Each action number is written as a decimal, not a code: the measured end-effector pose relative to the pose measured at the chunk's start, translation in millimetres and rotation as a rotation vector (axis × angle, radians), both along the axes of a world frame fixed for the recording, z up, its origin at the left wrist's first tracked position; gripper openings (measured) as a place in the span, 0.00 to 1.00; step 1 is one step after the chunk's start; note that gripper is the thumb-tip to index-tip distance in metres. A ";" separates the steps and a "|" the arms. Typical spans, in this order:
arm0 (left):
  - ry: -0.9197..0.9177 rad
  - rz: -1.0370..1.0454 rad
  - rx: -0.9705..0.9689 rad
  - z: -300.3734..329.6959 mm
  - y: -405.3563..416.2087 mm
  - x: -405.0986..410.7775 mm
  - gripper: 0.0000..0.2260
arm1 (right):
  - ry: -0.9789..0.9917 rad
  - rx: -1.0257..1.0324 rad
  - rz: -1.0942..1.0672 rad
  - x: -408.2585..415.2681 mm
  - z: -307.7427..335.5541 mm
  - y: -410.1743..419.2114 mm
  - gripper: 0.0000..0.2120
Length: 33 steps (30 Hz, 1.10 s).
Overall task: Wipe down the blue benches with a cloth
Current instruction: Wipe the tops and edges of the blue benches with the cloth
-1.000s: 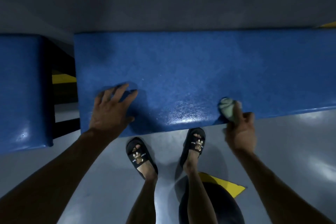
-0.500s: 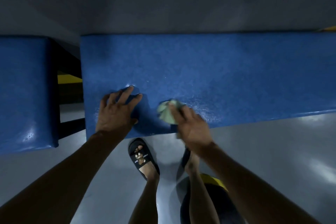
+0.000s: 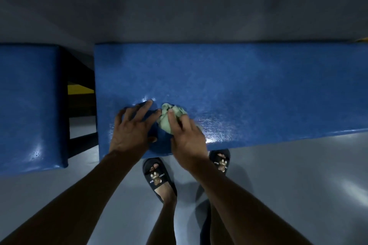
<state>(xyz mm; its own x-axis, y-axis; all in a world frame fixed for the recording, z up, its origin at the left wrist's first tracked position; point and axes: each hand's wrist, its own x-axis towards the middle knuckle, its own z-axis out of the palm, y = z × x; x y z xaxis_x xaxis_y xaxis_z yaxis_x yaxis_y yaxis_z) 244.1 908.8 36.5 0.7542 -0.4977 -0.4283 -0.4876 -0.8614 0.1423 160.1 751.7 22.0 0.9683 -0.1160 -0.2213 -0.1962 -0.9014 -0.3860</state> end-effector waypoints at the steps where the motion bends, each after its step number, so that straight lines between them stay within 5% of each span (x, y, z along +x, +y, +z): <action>1: 0.002 -0.007 -0.002 -0.6 0.1 0.3 0.36 | 0.008 -0.025 0.107 3.3 0.8 -10.2 0.31; 4: 0.011 0.018 -0.030 -3.2 1.6 2.4 0.37 | -0.002 -0.193 0.256 0.2 -1.0 -77.9 0.29; 10: 0.022 -0.005 0.002 -4.0 1.3 3.3 0.36 | 0.151 -0.235 -0.573 -4.6 6.8 -188.2 0.31; 13: 0.031 -0.001 0.006 -3.3 1.8 3.6 0.36 | 0.140 -0.272 -0.668 17.7 -0.5 -138.7 0.34; 18: 0.039 0.009 0.028 2.3 -2.7 5.6 0.38 | 0.018 -0.159 -0.102 42.2 -3.7 -34.8 0.35; 21: 0.033 0.035 -0.003 3.6 -5.0 5.0 0.39 | -0.020 -0.227 0.334 52.1 2.3 -59.7 0.35; 23: 0.027 0.043 -0.022 3.4 -4.6 5.7 0.39 | 0.033 -0.309 0.428 61.4 3.7 -107.6 0.38; 28: 0.020 0.045 -0.055 12.8 -10.5 29.6 0.35 | 0.129 -0.363 -0.139 66.0 16.7 -217.3 0.29; 33: 0.002 0.052 0.042 11.7 -12.4 49.6 0.40 | 0.122 -0.219 -0.521 86.0 2.1 -166.4 0.33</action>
<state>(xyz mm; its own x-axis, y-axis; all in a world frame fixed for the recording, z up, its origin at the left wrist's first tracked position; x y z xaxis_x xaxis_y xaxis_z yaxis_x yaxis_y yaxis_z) 293.7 896.4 48.2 0.7778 -0.4390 -0.4498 -0.4414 -0.8910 0.1063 246.1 585.3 24.2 0.7402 -0.6262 -0.2450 -0.6669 -0.7304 -0.1479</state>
